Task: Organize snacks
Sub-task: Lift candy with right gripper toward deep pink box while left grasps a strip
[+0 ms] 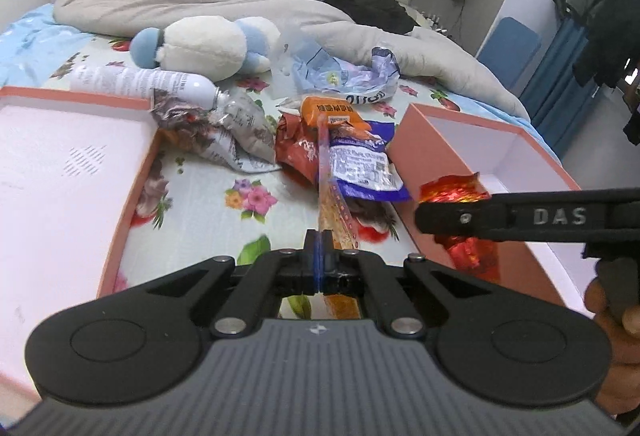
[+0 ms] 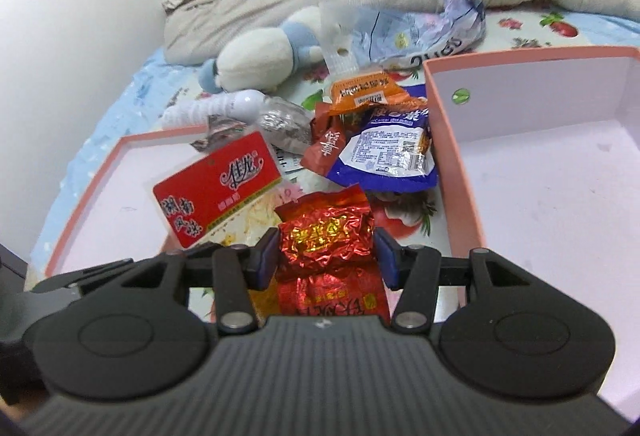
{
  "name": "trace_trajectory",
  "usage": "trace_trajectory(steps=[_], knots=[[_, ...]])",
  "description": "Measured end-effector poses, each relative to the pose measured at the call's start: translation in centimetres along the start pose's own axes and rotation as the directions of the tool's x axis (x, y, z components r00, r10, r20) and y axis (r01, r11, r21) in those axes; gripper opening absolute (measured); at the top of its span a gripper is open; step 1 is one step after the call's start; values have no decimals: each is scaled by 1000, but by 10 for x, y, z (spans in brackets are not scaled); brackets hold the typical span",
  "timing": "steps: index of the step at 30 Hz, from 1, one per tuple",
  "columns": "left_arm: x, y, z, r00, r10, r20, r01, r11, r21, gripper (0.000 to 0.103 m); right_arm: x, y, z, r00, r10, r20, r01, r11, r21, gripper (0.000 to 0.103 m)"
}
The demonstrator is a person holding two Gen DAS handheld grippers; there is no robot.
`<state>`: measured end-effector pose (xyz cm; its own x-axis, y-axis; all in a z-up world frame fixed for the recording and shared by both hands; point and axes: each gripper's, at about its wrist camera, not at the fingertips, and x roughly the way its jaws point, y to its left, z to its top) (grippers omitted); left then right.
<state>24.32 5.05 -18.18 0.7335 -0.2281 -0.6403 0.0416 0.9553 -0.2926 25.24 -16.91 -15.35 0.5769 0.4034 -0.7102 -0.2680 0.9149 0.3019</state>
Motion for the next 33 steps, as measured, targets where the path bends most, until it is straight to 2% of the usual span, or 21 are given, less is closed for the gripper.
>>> trace_trajectory(steps=[7, 20, 27, 33], knots=[[-47, -19, -23, 1000, 11, -14, -11, 1000, -18, 0, -56, -2, -29, 998, -17, 56, 15, 999, 40, 53], [-115, -73, -53, 999, -45, -21, 45, 999, 12, 0, -133, -22, -83, 989, -80, 126, 67, 992, 108, 53], [-142, -95, -53, 996, -81, -22, 81, 997, -1, 0, -170, -32, -94, 977, -127, 173, 106, 986, 129, 53], [-159, -122, -42, 988, -153, 3, 153, 988, 11, 0, -190, -44, -94, 965, -163, 206, 133, 980, 151, 53]])
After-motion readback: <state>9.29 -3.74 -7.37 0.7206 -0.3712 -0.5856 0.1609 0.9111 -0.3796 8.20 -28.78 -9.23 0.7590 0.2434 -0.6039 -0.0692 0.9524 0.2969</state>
